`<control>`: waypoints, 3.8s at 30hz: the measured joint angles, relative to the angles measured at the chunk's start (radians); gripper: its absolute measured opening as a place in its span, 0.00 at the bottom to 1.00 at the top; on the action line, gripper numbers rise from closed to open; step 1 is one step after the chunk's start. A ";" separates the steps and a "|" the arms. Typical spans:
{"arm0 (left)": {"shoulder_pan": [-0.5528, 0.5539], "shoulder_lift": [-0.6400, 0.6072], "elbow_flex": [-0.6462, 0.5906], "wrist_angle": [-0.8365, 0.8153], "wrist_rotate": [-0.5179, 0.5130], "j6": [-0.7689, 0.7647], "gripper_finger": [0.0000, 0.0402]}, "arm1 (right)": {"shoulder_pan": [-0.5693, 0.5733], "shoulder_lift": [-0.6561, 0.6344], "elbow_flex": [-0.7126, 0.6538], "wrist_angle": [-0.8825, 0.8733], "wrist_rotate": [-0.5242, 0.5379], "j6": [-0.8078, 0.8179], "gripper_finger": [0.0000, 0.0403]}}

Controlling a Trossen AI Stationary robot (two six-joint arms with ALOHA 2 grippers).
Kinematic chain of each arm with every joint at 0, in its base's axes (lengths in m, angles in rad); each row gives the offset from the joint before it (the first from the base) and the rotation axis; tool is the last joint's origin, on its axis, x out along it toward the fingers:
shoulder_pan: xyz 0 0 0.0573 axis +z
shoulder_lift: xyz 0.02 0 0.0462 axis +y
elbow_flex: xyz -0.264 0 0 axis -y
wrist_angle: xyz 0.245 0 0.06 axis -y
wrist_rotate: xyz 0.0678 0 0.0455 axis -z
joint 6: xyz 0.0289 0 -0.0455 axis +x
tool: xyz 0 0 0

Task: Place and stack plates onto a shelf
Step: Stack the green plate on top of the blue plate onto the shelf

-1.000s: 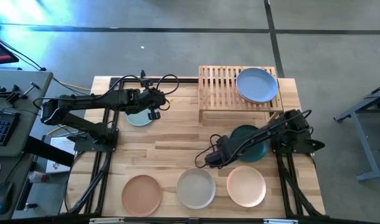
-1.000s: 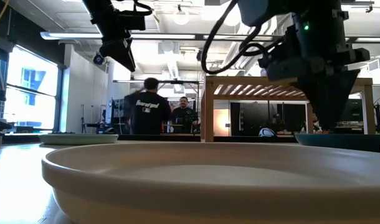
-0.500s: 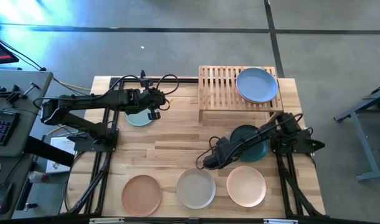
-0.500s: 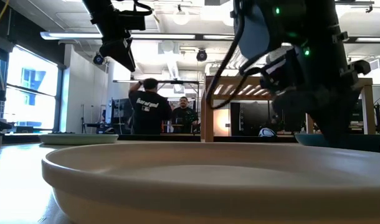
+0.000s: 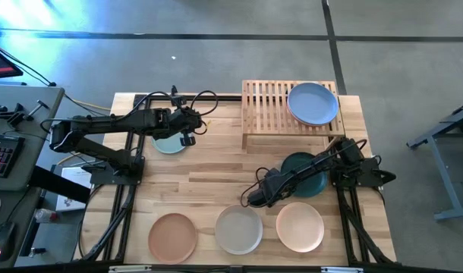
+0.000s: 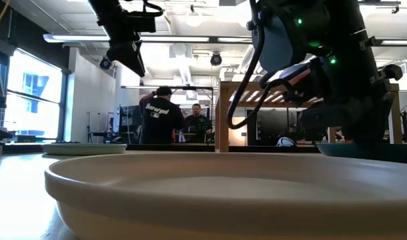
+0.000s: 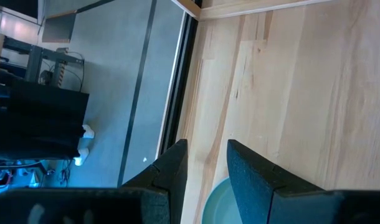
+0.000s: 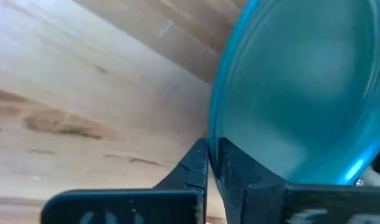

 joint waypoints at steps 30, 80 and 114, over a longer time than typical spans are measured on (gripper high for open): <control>0.000 0.000 0.000 0.001 0.003 0.008 0.25 | -0.006 -0.283 0.002 -0.004 -0.007 0.015 0.00; 0.000 0.000 0.000 0.038 0.003 0.008 0.25 | -0.005 -1.037 0.002 0.515 0.539 -0.820 0.00; 0.000 0.000 0.000 0.045 -0.005 -0.183 0.25 | -0.510 -0.936 0.002 -0.047 0.495 -1.463 0.00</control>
